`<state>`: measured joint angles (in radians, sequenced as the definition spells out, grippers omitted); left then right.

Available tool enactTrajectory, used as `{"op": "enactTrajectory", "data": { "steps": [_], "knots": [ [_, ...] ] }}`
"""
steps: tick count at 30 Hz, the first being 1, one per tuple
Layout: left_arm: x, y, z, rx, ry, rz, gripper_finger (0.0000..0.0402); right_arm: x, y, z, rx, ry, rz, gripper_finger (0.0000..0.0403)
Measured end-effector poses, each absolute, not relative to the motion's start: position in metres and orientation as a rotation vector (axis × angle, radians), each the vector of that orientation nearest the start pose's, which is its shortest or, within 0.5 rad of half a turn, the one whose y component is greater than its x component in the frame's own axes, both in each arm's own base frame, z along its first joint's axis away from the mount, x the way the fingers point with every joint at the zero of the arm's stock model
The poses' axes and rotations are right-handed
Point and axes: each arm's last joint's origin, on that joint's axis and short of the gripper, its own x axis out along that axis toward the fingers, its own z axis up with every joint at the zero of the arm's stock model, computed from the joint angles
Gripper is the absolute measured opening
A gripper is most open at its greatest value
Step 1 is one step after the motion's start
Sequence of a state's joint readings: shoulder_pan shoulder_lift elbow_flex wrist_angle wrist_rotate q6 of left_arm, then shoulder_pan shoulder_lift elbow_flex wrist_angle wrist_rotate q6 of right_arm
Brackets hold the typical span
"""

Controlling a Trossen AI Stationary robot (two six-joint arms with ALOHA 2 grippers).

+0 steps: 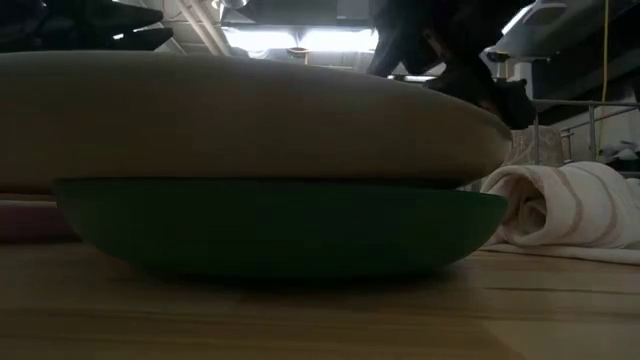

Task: Sort dishes
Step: Put the pink plate in the dish rack

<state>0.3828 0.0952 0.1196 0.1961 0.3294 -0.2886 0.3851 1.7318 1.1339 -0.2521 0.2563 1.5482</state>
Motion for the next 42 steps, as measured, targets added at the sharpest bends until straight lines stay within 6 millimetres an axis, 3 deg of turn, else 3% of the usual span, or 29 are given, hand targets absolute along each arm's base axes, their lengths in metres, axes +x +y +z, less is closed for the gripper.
{"op": "enactTrajectory", "data": {
  "steps": [20,34,42],
  "knots": [
    [0.09,0.026,0.215,-0.214,-0.206,0.024,0.0117,0.337,0.129,0.189,1.243,0.75,-0.604,0.0136],
    [0.091,0.026,0.214,-0.217,-0.197,0.025,0.0117,0.349,0.137,0.16,1.299,0.837,-0.575,0.0134],
    [0.091,0.027,0.212,-0.224,-0.177,0.029,0.0117,0.352,0.138,0.162,1.309,0.815,-0.543,0.0064]
  ]
}}
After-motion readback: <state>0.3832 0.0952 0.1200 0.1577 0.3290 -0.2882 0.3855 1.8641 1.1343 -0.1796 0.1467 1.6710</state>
